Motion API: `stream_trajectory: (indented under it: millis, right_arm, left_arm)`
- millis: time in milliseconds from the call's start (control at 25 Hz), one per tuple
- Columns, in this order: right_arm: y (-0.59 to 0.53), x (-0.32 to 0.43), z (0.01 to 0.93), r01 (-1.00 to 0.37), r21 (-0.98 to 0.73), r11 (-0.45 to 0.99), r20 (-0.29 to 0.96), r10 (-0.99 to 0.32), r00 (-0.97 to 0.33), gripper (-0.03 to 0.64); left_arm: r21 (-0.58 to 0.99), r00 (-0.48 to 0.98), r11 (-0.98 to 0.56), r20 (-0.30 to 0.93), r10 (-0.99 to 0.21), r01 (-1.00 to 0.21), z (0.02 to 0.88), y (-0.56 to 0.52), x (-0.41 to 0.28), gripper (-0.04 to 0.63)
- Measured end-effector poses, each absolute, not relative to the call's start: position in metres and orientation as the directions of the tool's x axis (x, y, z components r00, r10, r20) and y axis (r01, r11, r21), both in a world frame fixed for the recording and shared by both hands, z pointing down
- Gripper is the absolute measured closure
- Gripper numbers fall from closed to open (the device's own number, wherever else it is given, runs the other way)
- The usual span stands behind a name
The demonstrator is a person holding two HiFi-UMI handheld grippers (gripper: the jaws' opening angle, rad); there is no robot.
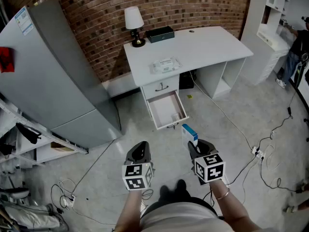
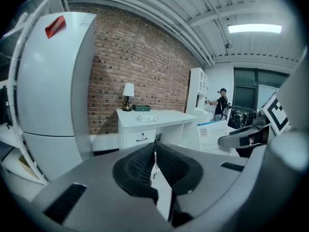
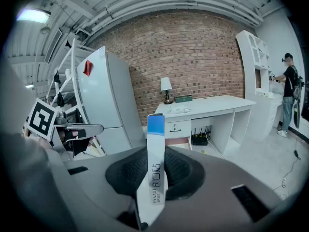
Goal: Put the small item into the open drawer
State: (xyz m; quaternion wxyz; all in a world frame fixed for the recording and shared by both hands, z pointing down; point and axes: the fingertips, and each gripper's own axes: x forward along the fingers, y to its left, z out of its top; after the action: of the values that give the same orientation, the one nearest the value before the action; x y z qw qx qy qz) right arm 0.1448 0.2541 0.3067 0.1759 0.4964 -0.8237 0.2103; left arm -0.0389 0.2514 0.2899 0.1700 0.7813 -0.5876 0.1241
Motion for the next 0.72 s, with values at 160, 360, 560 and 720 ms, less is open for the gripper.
stream_trajectory:
  millis: [160, 360, 560, 720]
  right_arm:
    - [0.255, 0.148, 0.306, -0.888, -0.184, 0.421, 0.492, -0.743, -0.454, 0.532]
    - [0.257, 0.155, 0.303, -0.871, -0.214, 0.443, 0.475, -0.732, -0.488, 0.531]
    - [0.258, 0.159, 0.298, -0.866, -0.218, 0.45, 0.455, -0.738, -0.498, 0.529]
    - [0.256, 0.168, 0.297, -0.863, -0.229, 0.45, 0.449, -0.738, -0.504, 0.529]
  left_arm:
    - [0.118, 0.28, -0.254, 0.395, -0.875, -0.96, 0.29, 0.252, -0.033, 0.566]
    - [0.117, 0.274, -0.248, 0.396, -0.876, -0.962, 0.289, 0.254, -0.023, 0.566]
    - [0.11, 0.275, -0.252, 0.396, -0.876, -0.961, 0.289, 0.255, -0.014, 0.566]
    - [0.101, 0.266, -0.247, 0.39, -0.882, -0.964, 0.287, 0.253, -0.005, 0.566]
